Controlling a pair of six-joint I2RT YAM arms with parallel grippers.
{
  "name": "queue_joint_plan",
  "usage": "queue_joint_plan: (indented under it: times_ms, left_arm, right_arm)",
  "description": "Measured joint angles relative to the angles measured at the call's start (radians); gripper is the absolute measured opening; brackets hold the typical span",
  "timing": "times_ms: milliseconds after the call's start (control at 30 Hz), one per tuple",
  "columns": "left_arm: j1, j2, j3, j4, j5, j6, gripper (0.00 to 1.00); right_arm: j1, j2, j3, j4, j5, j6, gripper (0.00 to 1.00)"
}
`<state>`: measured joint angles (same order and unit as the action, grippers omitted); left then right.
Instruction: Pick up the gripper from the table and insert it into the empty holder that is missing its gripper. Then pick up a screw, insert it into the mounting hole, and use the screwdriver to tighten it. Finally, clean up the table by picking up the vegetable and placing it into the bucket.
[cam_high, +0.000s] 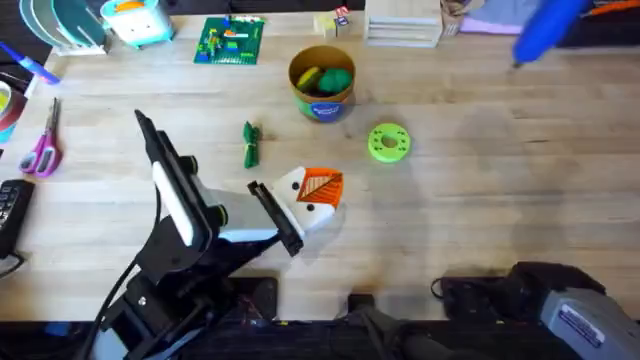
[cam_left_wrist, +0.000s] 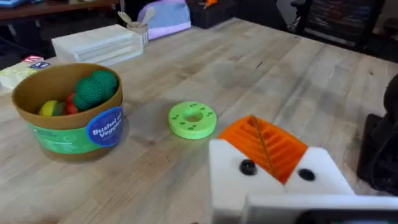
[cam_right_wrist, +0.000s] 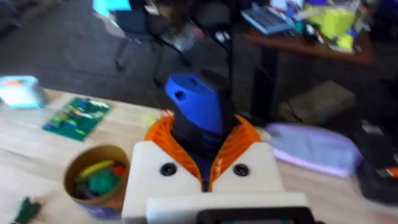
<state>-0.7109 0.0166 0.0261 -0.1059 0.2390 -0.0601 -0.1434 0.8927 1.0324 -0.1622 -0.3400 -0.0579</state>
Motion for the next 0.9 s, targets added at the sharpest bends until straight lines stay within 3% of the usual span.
queue_joint_plan:
  times_ms: [167,433,633,667,900]
  left_arm:
    - [0.000,0.000,0.000,0.000,0.000,0.000,0.013]
    - [0.000,0.000,0.000,0.000,0.000,0.000,0.013]
    - [0.000,0.000,0.000,0.000,0.000,0.000,0.013]
    - [0.000,0.000,0.000,0.000,0.000,0.000,0.013]
    - [0.000,0.000,0.000,0.000,0.000,0.000,0.013]
  right_arm:
    - [0.250,-0.031,-0.152,0.271,-0.010,0.098,0.023]
    - [0.599,0.013,-0.215,0.426,-0.024,0.141,0.023]
    - [0.763,0.025,-0.215,0.528,-0.025,0.145,0.023]
    - [0.827,0.052,-0.215,0.577,-0.025,0.148,0.023]
    - [0.928,0.109,-0.215,0.595,-0.025,0.148,0.023]
